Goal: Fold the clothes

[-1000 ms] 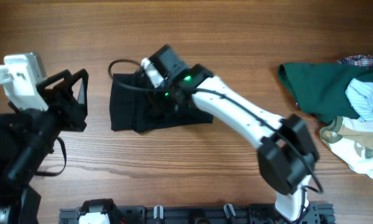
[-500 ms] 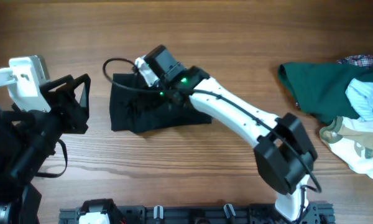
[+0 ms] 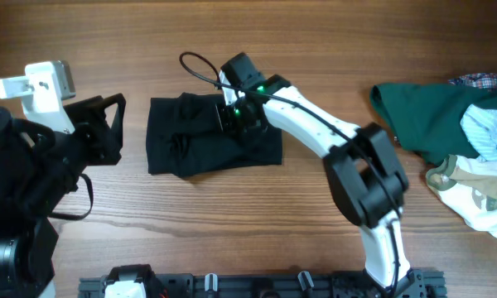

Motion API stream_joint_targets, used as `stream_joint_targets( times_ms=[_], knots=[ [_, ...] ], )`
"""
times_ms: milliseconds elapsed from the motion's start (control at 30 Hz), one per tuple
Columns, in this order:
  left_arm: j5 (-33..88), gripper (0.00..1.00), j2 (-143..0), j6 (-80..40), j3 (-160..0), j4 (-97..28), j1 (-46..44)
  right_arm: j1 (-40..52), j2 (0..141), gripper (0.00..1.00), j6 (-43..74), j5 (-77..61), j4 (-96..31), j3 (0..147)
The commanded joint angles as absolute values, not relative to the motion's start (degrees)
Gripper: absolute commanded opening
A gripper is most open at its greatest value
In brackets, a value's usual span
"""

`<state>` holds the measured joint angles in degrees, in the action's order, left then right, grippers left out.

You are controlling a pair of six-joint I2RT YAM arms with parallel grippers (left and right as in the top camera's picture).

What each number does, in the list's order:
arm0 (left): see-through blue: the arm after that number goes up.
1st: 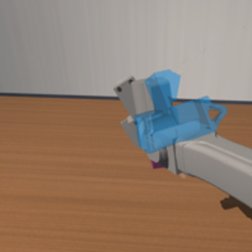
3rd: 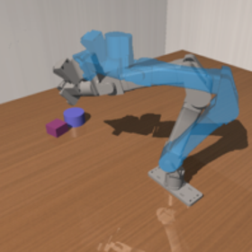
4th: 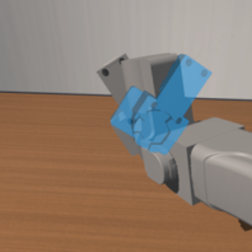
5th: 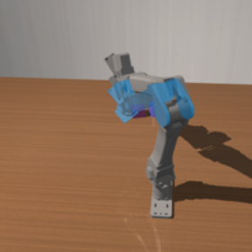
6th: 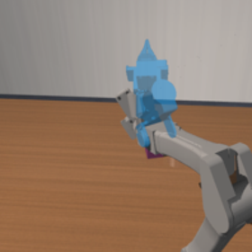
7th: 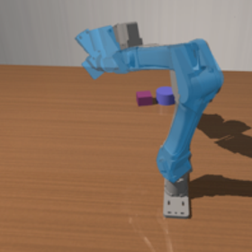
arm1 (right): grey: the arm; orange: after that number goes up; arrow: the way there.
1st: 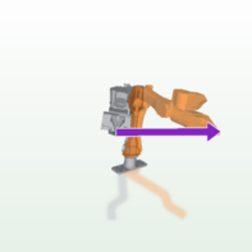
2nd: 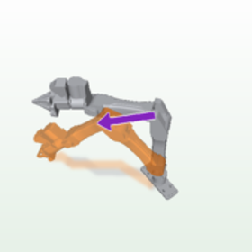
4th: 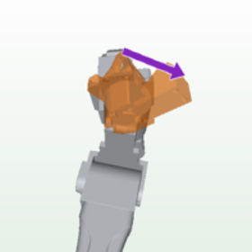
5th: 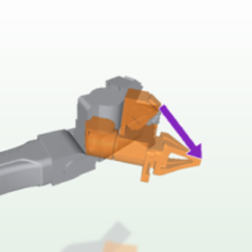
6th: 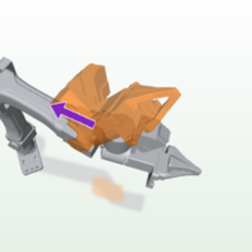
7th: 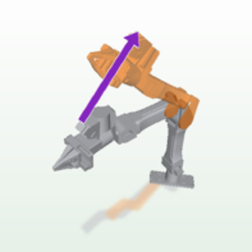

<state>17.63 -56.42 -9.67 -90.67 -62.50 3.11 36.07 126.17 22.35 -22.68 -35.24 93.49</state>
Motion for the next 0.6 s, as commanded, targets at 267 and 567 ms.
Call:
stream_joint_targets(
  times_ms=[267, 567],
  knots=[
    [17.08, 0.33, -56.16, -8.75, -91.24, -64.38, 3.27, 39.33, 129.86, 0.04, 35.92, -48.03, 15.40, 93.84],
    [17.15, 0.35, -62.22, -7.81, -91.09, -66.28, 3.25, 27.55, 127.31, 0.05, 33.67, -59.16, 5.74, 93.84]
  ],
)
